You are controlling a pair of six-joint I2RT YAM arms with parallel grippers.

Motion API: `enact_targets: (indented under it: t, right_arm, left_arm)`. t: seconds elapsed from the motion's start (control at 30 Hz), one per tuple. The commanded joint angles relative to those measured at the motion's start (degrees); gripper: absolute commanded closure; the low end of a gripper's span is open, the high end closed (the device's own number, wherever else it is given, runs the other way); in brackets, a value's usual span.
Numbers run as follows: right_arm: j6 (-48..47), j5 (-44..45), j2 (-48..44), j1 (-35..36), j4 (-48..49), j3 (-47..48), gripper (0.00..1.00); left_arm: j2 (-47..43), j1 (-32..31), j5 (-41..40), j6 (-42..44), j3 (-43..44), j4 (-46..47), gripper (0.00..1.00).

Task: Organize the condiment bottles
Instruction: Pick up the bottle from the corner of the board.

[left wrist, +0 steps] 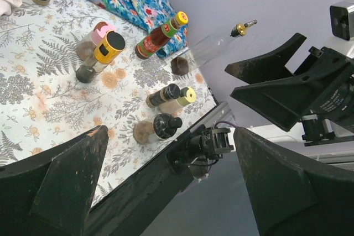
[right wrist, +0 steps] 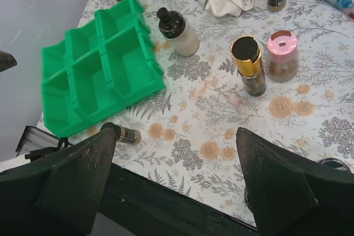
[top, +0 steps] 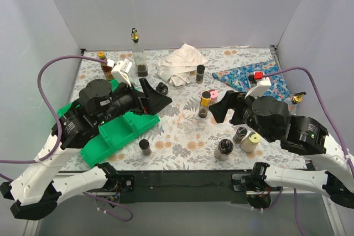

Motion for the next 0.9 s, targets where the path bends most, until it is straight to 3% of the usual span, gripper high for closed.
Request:
enact_targets:
  t: [0.0, 0.23, 0.4, 0.5, 0.63, 0.8, 0.87]
  right_arm:
    - [0.4, 2.17, -1.12, 0.18, 2.37, 0.3, 0.01]
    - [1.01, 2.17, -1.82, 0.27, 2.28, -1.1, 0.01]
    - [0.75, 1.38, -3.66, 0.18, 2.37, -3.47, 0.02]
    - [-2.93, -0.37, -5.95, 0.18, 4.56, -6.45, 0.03]
    - [-6.63, -3.63, -8.85, 0.18, 8.78, -9.28, 0.04]
    - [-6.63, -3.37, -10.87, 0.18, 9.75, -10.77, 0.06]
    - [-7.16, -4.85, -11.4, 0.18, 10.28, -11.56, 0.04]
  left_arm:
    - [-0.99, -0.08, -2.69, 0.83, -0.06, -1.25, 0.02]
    - [1.99, -0.08, -10.76, -0.13, 2.48, -8.8, 0.02]
    - [4.55, 0.01, -17.63, -4.61, 2.06, -23.47, 0.02]
    - [4.9, -0.08, -20.79, -6.37, -3.29, -30.07, 0.02]
    - [6.74, -0.08, -18.7, -8.22, -7.79, -33.25, 0.08]
    - [5.43, -0.08, -11.58, -10.5, -14.2, -29.56, 0.19]
    - [4.99, -0.08, -12.18, -12.69, -17.37, -29.21, 0.21]
